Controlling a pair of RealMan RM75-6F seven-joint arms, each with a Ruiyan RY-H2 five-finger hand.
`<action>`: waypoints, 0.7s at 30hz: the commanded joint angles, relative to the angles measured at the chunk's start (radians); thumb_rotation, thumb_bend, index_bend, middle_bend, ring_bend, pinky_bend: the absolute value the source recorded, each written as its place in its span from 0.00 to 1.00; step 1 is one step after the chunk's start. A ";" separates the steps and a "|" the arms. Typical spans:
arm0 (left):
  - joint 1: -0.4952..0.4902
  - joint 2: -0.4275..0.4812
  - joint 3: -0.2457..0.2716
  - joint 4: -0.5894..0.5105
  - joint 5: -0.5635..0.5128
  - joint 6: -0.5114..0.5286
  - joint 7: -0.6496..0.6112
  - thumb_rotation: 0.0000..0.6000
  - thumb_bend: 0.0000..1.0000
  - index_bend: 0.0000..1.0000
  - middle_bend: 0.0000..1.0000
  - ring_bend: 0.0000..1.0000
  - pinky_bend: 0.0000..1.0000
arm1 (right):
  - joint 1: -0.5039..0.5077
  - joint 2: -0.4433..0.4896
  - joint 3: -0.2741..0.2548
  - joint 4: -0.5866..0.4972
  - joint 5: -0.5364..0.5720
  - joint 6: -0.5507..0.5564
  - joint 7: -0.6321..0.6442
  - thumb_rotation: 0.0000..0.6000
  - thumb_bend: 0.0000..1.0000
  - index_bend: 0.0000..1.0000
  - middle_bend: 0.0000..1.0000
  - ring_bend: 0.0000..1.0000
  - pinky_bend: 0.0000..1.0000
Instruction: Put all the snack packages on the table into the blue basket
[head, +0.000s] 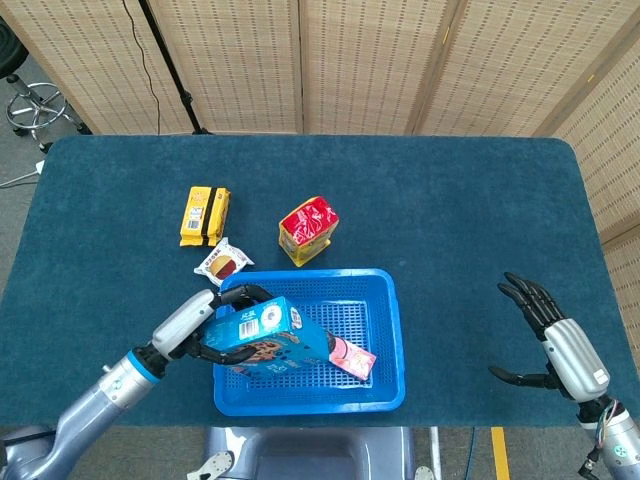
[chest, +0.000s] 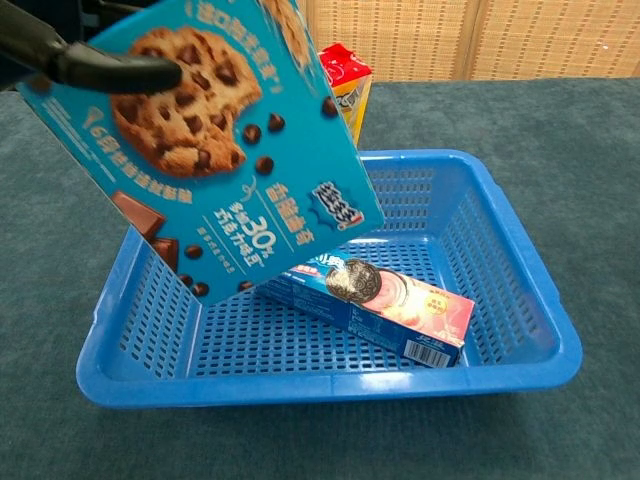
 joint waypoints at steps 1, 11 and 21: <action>-0.041 -0.066 0.018 0.047 -0.020 -0.031 0.093 1.00 0.40 0.66 0.58 0.59 0.72 | -0.001 0.001 0.002 0.003 0.004 0.000 0.003 1.00 0.00 0.00 0.00 0.00 0.05; -0.102 -0.028 0.096 0.101 0.091 -0.084 0.122 1.00 0.39 0.66 0.57 0.57 0.72 | -0.001 -0.006 0.005 0.000 -0.003 -0.002 -0.005 1.00 0.00 0.00 0.00 0.00 0.06; -0.117 -0.019 0.149 0.090 0.100 -0.107 0.223 1.00 0.35 0.57 0.48 0.46 0.66 | 0.001 -0.010 0.002 -0.007 -0.008 -0.010 -0.014 1.00 0.00 0.00 0.00 0.00 0.06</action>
